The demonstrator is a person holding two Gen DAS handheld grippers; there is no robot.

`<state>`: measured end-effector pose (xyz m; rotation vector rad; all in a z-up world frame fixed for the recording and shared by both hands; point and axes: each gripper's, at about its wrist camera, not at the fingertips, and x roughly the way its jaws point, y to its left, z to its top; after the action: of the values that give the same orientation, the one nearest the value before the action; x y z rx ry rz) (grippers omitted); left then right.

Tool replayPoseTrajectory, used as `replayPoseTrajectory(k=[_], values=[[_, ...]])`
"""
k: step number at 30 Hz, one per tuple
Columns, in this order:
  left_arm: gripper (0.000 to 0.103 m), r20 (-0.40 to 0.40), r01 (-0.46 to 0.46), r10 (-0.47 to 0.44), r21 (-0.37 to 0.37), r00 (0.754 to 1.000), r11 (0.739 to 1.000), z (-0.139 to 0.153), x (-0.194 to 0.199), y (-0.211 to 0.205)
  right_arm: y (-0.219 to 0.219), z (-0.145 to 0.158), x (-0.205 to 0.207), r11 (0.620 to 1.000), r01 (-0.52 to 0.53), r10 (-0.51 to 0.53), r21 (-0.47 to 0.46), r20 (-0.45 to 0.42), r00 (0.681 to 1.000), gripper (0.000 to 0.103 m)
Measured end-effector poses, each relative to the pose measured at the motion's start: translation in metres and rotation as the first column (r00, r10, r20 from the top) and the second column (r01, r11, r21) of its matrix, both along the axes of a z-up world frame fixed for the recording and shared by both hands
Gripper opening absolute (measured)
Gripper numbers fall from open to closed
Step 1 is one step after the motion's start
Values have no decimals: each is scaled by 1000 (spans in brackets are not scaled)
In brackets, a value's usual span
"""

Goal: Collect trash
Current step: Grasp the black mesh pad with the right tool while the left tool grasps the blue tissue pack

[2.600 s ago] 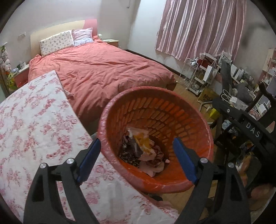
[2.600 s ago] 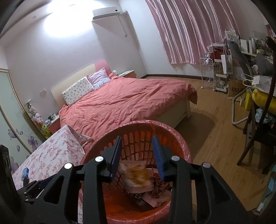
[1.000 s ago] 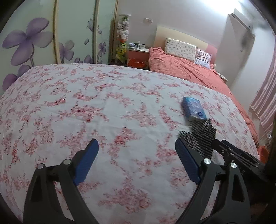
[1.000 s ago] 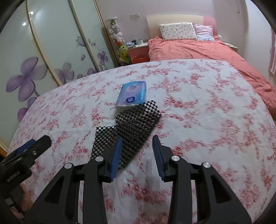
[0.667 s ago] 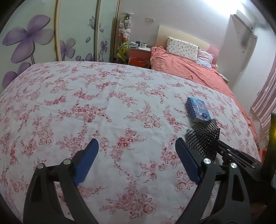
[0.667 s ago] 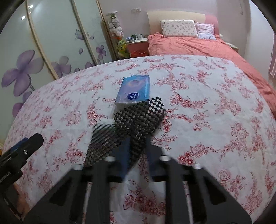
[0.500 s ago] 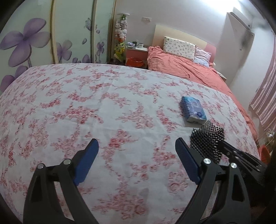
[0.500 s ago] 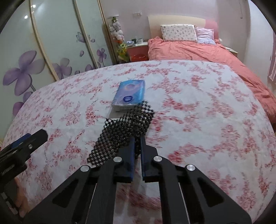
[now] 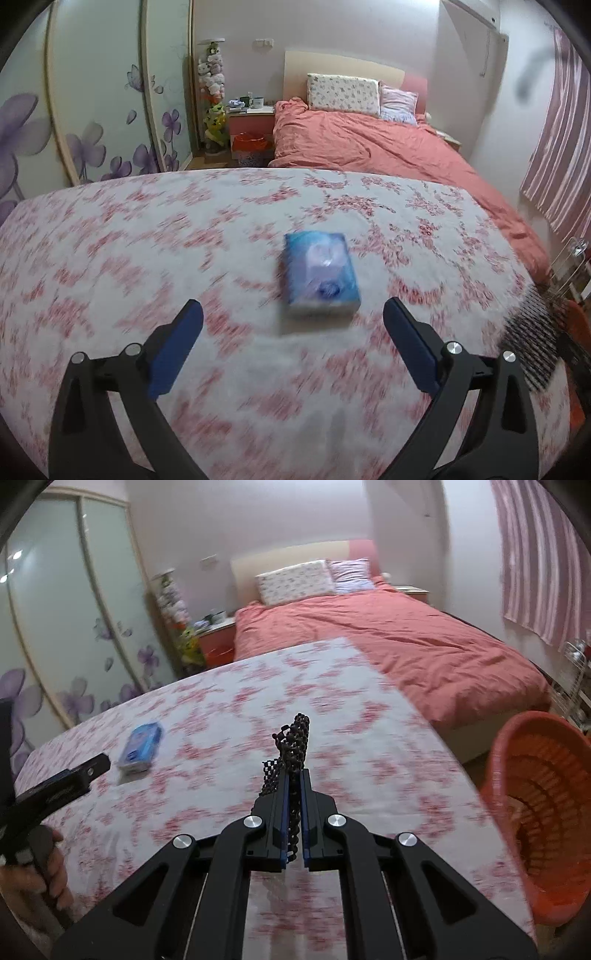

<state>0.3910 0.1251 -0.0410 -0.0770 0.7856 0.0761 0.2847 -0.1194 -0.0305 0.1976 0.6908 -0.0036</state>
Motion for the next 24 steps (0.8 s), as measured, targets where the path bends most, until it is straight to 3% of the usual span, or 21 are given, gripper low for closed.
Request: replayPoseTrajectory(k=[10, 15, 19, 21, 24], values=[[94, -99, -26, 31, 51, 995, 998, -28, 47, -16, -31, 2, -11, 1000, -9, 8, 8, 69, 998, 6], [77, -131, -21, 29, 66, 991, 998, -33, 62, -19, -38, 2, -11, 1000, -9, 8, 22, 73, 997, 6], [70, -138, -26, 31, 40, 990, 999, -35, 65, -18, -44, 1, -11, 1000, 6, -9, 30, 75, 997, 6], [53, -129, -17, 23, 44, 991, 999, -34, 64, -20, -49, 1, -12, 999, 13, -16, 38, 75, 997, 6], [52, -125, -5, 12, 57, 992, 998, -34, 62, -24, -51, 2, -15, 999, 14, -18, 44, 80, 997, 6]])
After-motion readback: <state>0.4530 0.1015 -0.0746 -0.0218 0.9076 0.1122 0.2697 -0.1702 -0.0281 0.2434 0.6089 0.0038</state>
